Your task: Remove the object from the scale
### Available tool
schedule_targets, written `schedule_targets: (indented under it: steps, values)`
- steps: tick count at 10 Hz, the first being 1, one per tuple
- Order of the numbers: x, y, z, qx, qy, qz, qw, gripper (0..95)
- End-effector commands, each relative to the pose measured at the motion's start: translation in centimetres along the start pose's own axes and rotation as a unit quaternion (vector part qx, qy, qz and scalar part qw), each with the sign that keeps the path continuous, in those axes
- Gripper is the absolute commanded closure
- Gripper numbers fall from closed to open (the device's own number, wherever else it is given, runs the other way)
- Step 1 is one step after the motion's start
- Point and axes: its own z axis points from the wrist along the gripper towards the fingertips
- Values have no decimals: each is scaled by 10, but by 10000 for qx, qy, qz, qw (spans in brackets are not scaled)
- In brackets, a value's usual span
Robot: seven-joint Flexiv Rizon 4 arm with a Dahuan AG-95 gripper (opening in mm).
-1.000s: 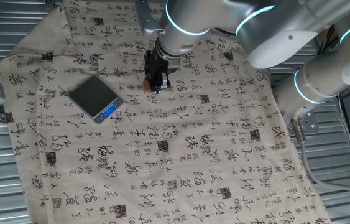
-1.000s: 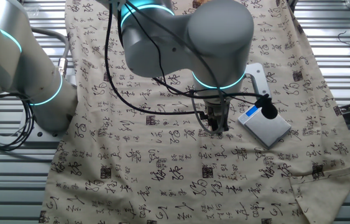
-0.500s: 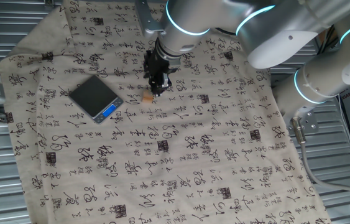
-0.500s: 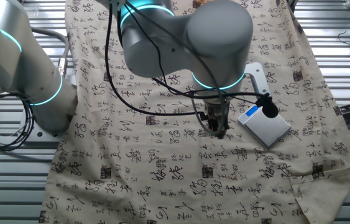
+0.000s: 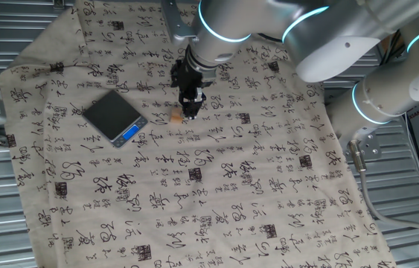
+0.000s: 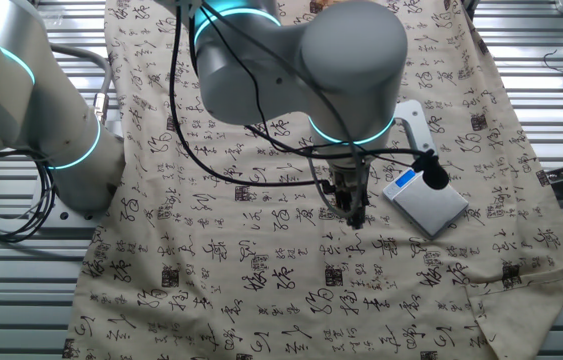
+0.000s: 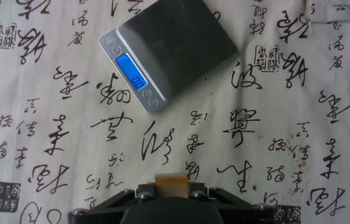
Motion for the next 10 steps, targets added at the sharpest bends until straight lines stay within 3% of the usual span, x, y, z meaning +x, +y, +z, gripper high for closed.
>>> schedule_targets:
  steps: [1,10]
  values:
    - [1,0,-2,-8,16,-25,10000,190]
    - [0,0,-3,3,28,-149,9999,190]
